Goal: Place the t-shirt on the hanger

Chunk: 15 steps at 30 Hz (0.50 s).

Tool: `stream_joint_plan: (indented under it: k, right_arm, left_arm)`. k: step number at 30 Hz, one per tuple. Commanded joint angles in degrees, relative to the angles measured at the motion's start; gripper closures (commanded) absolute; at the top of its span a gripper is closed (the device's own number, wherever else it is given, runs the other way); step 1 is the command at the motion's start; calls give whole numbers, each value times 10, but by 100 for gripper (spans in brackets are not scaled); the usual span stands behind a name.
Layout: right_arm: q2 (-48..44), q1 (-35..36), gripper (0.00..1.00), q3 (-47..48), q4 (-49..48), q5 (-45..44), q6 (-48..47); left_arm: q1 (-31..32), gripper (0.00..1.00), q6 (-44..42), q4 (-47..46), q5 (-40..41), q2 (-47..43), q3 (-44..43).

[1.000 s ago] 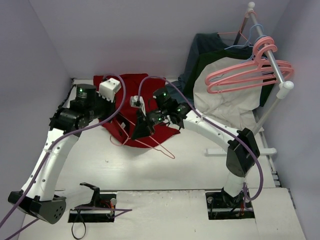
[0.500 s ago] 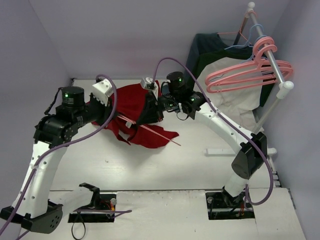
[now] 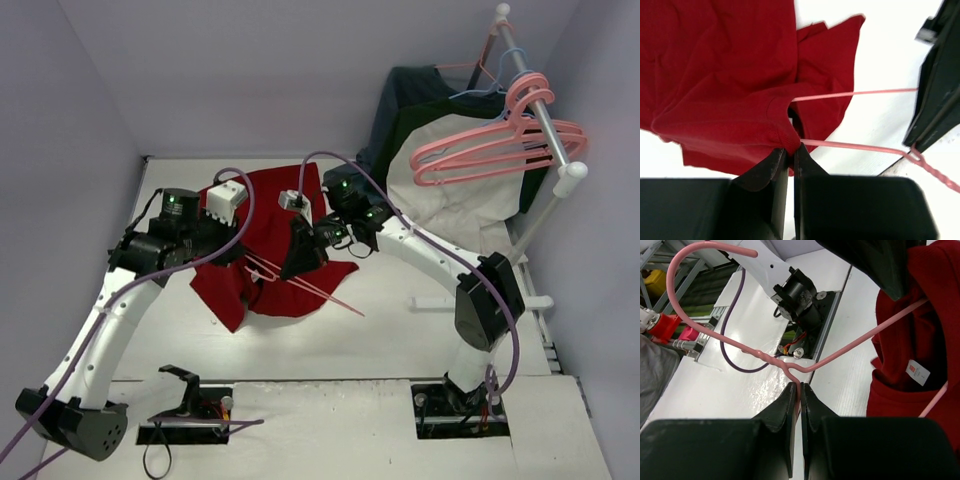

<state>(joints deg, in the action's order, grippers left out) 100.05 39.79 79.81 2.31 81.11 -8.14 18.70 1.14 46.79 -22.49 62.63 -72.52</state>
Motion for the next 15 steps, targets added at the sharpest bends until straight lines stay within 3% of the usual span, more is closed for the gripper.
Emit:
stream_joint_plan:
  k: [1, 9, 12, 15]
  right_arm:
    - [12, 2, 100, 18, -34, 44, -29]
    - [50, 2, 100, 48, -34, 52, -37]
    - [57, 1, 100, 61, -33, 53, -33]
    - [68, 0, 100, 73, -34, 54, -29]
  left_arm:
    - [3, 95, 39, -85, -43, -24, 17]
    - [16, 94, 84, -155, -105, -28, 63]
    - [16, 91, 82, -156, -91, -29, 62]
    - [14, 62, 55, -134, -35, -33, 42]
